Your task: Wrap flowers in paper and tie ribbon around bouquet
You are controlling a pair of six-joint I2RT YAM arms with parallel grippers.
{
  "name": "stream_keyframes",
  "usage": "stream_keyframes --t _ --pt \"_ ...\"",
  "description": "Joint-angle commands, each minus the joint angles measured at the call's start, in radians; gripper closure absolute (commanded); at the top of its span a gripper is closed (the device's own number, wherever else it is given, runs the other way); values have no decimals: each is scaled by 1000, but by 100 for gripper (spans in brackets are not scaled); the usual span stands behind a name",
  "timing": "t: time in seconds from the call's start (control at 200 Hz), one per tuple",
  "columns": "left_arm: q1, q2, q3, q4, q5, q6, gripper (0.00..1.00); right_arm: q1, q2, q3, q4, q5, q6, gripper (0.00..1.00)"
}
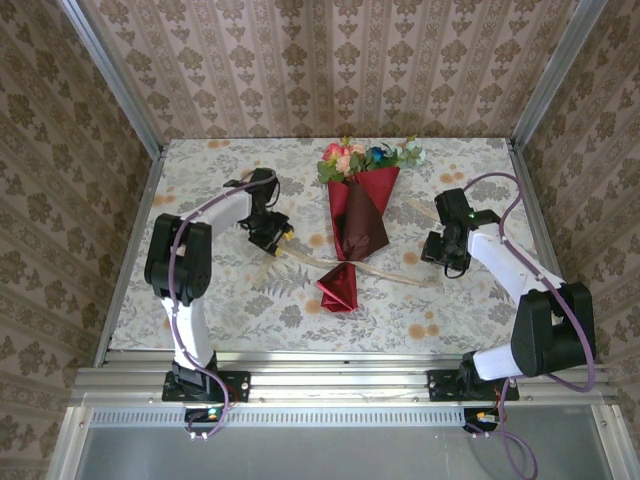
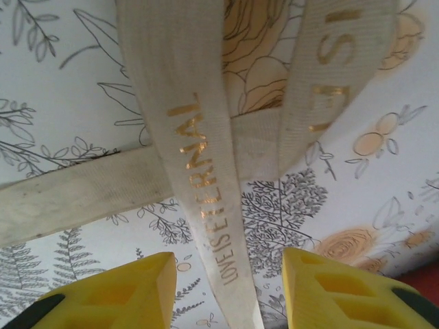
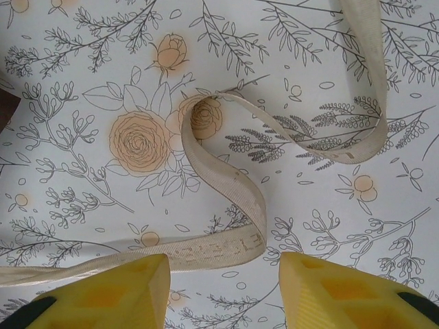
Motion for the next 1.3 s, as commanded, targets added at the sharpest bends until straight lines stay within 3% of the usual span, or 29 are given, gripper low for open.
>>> stream_keyframes --t 0.0,0.21,0.335,0.39,0.65,0.945,1.08,1.18,1.255,1.295 --pt "-4 55 46 -42 -26 -35 59 9 -45 -17 -15 -12 21 53" --pt "-17 95 81 -89 -51 -6 68 9 -47 -23 -18 -9 21 53" --pt "-23 115 85 -78 -41 -5 94 11 -42 -19 -16 -11 26 53" --pt "-29 108 89 -78 -46 -6 100 13 -38 -17 -17 -11 24 53" --pt "-74 40 243 -203 -124 57 100 15 -31 -17 -13 -8 24 53" --pt "-151 235 547 -342 -105 203 100 18 -22 -19 -11 -11 26 54" --pt "-158 304 594 -312 -67 224 100 19 -24 -28 -13 -11 29 53" --pt "-158 336 612 -259 -50 249 89 18 -31 -31 -13 -11 30 53" --pt "-153 347 614 -209 -2 266 62 19 -32 -31 -14 -10 31 53" --pt "-149 343 619 -209 2 267 53 18 -32 -30 -15 -11 29 53"
